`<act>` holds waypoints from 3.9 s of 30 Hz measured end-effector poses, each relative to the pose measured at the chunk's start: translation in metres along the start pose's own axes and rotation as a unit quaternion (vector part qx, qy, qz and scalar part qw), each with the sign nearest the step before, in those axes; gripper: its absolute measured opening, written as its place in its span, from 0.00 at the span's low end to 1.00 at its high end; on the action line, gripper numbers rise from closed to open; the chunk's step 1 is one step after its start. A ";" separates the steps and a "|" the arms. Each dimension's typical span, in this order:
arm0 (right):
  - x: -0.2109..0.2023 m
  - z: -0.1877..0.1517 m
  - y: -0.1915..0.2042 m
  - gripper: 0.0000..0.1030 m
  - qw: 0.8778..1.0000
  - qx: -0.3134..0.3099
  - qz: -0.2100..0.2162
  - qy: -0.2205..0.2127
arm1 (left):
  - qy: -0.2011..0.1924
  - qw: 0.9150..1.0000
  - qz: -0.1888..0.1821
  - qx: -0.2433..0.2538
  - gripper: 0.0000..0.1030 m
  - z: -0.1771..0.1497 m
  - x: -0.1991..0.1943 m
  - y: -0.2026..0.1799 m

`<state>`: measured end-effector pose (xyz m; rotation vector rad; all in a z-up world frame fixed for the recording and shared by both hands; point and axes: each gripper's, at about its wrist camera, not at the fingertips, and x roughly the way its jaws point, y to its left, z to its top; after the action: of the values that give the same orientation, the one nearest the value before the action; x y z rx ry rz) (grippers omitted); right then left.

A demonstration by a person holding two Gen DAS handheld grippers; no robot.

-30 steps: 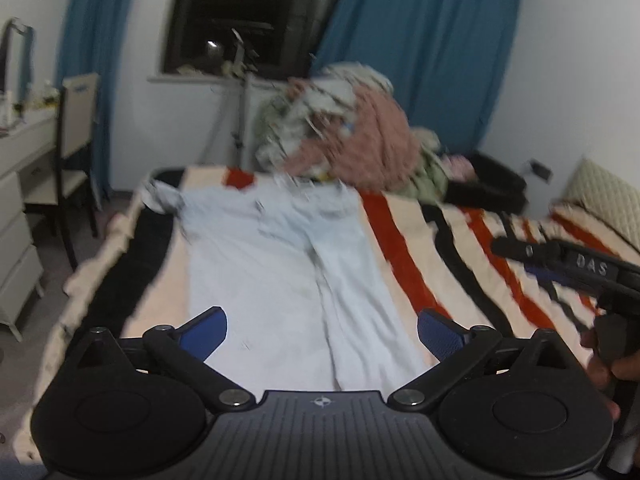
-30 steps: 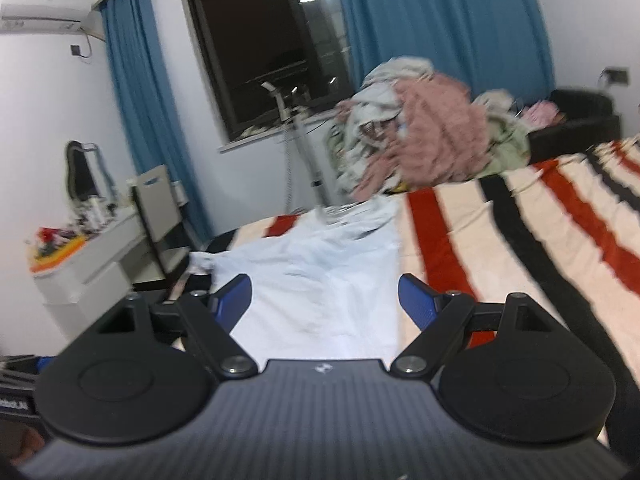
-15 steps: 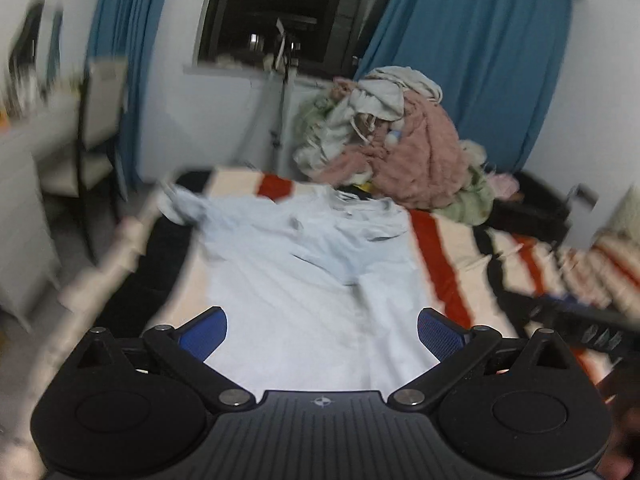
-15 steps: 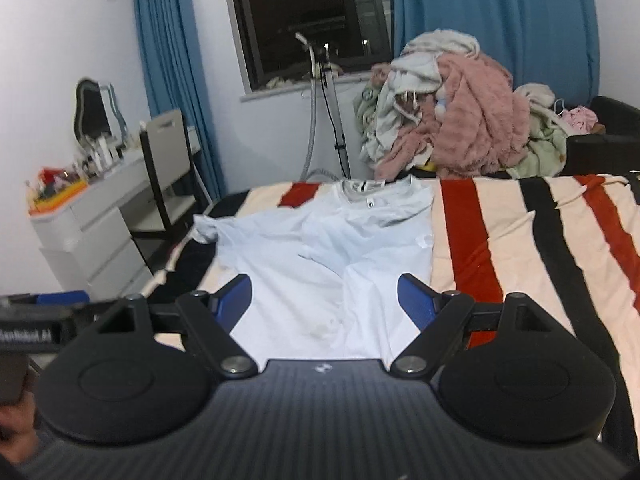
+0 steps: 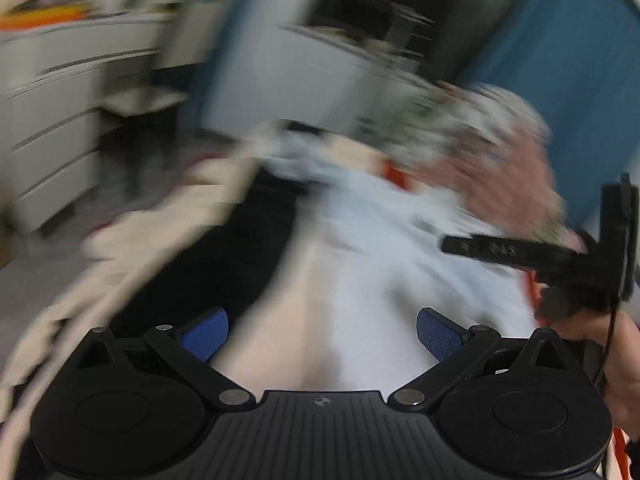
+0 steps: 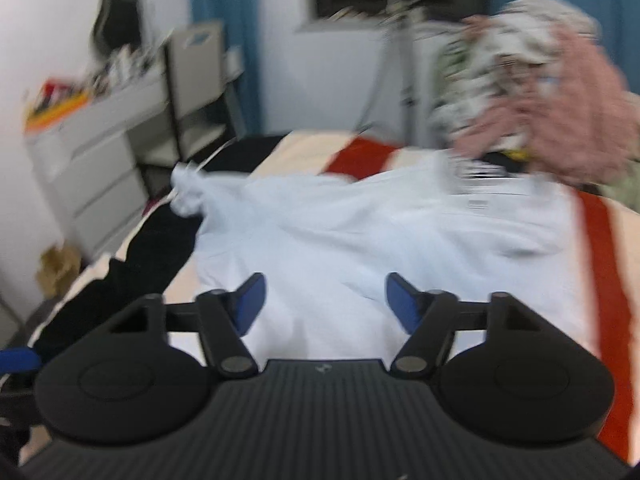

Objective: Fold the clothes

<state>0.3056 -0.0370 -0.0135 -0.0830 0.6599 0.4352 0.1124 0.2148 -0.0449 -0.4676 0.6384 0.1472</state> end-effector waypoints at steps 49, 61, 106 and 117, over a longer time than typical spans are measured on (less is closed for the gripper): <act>0.112 -0.026 -0.252 0.66 0.967 0.190 -0.123 -0.117 | -0.014 0.992 -0.024 0.122 0.99 -0.054 0.085 -0.061; -0.011 -0.046 -0.209 0.82 0.967 0.176 -0.136 -0.126 | -0.063 0.985 -0.030 0.156 0.99 -0.053 0.041 -0.069; -0.288 -0.234 -0.114 0.82 0.932 0.317 -0.112 -0.137 | 0.186 0.972 0.008 0.143 0.53 -0.109 0.018 -0.050; -0.297 -0.240 -0.126 0.82 0.921 0.349 -0.103 -0.143 | 0.140 0.960 -0.026 0.241 0.02 -0.115 -0.019 -0.085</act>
<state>0.0111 -0.3096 -0.0300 0.5764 0.4784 -0.0119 0.0584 0.0869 -0.0822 -0.0313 0.9085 -0.1274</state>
